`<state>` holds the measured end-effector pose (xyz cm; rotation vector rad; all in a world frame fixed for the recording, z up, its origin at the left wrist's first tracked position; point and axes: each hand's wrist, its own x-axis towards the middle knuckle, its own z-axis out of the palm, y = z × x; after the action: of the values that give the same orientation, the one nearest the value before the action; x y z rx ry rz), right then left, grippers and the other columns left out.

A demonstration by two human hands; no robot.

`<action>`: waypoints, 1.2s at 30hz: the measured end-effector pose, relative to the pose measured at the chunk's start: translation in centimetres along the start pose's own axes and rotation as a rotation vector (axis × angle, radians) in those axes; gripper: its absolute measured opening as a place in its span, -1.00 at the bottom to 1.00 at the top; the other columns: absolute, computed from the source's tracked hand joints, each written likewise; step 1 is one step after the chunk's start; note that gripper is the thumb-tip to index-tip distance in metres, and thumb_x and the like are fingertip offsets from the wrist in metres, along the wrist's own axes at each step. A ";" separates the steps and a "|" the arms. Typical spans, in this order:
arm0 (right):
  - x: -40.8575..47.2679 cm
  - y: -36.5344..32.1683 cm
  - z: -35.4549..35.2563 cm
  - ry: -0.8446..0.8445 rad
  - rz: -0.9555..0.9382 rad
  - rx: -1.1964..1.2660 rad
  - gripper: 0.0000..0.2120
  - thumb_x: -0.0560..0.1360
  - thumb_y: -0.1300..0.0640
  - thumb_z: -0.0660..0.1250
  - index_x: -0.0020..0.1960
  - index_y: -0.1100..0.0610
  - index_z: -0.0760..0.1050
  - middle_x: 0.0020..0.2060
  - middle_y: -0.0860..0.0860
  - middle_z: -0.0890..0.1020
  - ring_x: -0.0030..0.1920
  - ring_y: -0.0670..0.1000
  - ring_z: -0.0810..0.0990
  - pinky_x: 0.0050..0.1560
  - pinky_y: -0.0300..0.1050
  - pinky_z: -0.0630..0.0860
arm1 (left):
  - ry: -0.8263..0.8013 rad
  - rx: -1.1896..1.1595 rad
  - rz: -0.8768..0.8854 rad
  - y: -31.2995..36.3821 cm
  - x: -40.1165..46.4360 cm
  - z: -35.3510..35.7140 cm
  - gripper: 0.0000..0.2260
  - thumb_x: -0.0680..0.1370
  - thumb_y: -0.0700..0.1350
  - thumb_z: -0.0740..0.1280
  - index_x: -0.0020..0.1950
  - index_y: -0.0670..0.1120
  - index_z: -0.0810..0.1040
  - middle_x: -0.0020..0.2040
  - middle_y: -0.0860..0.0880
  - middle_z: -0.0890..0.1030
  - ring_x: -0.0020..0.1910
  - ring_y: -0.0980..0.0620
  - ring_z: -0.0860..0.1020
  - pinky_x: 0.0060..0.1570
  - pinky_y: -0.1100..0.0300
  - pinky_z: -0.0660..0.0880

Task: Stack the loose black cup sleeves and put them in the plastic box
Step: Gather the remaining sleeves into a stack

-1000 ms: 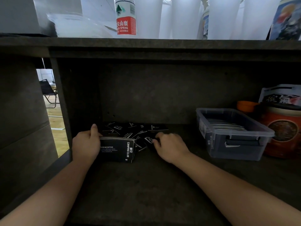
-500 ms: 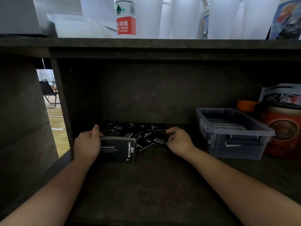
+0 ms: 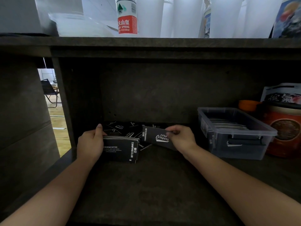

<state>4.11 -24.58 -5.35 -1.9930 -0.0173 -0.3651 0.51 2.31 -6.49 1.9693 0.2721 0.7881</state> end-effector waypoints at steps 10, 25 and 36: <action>-2.9 -1.4 1.8 -0.393 -0.298 0.077 -0.79 0.62 0.10 0.21 0.16 0.02 0.59 0.04 -0.15 0.63 0.12 -0.21 0.55 0.16 -0.31 0.44 | -0.049 -0.021 0.063 -0.2 -0.3 0.2 -0.58 0.67 0.11 0.01 0.01 0.08 0.66 0.00 -0.01 0.65 0.07 0.00 0.56 0.19 -0.01 0.46; -4.7 -2.2 2.7 -0.628 -0.438 -0.116 -0.38 0.51 0.10 0.41 0.47 -0.06 0.20 0.28 -0.04 0.47 0.23 -0.11 0.48 0.27 -0.18 0.46 | -0.242 0.071 0.221 1.0 -1.5 1.0 -0.56 0.66 0.08 0.06 -0.21 -0.01 0.64 -0.26 0.03 0.66 -0.20 0.09 0.62 -0.12 0.11 0.52; -4.8 -1.6 3.4 -0.534 -0.597 -0.192 -0.34 0.50 0.07 0.42 0.46 -0.12 0.13 0.32 -0.04 0.44 0.28 -0.10 0.44 0.31 -0.12 0.43 | -0.249 0.027 0.199 1.8 -2.2 0.7 -0.60 0.61 0.14 0.15 -0.23 -0.01 0.64 -0.28 0.02 0.65 -0.26 0.15 0.61 -0.25 0.24 0.44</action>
<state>0.05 -20.19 -6.55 -2.1945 -0.9583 -0.2010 -1.01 -0.18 -6.16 2.1181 -0.0627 0.6566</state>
